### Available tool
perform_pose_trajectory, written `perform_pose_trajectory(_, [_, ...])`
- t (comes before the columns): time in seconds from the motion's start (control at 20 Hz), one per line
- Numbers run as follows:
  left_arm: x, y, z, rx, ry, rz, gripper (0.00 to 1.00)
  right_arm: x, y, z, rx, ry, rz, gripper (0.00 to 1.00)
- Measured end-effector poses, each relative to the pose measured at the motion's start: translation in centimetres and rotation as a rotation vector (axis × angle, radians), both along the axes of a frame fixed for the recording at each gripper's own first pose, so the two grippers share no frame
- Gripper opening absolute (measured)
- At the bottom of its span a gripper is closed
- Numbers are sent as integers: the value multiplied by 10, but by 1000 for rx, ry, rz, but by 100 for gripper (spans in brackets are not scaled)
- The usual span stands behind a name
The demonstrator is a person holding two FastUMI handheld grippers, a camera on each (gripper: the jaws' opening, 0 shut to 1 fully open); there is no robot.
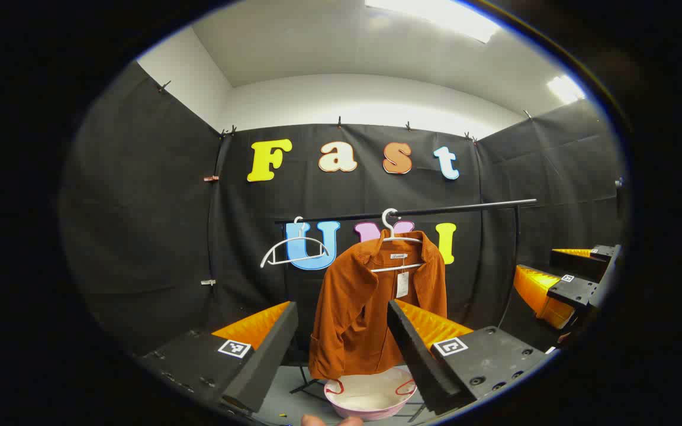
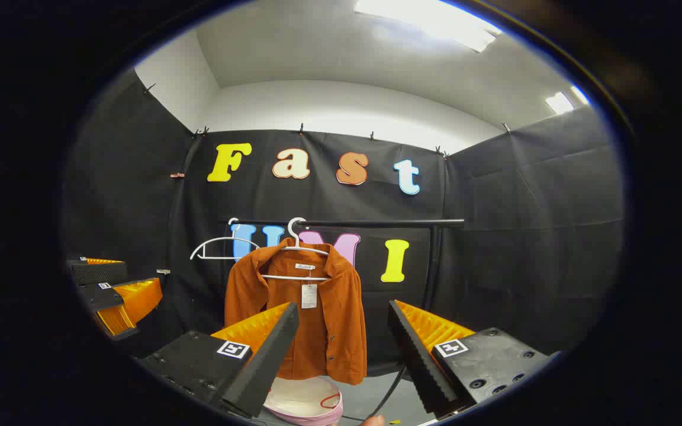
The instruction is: Grasp the clothes on the hanger with both hands and then place them into the laundry hamper below.
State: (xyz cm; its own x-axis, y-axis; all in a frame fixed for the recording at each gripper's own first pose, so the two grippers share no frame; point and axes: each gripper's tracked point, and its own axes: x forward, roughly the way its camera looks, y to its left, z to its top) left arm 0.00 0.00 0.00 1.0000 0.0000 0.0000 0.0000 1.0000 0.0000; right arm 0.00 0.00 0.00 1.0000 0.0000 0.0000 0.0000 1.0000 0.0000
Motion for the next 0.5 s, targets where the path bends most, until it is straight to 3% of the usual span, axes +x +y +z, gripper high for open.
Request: perform_pose_trajectory(0.5, [-2, 5, 3, -2, -15, -8, 96, -3, 3, 4, -4, -6, -2, 97])
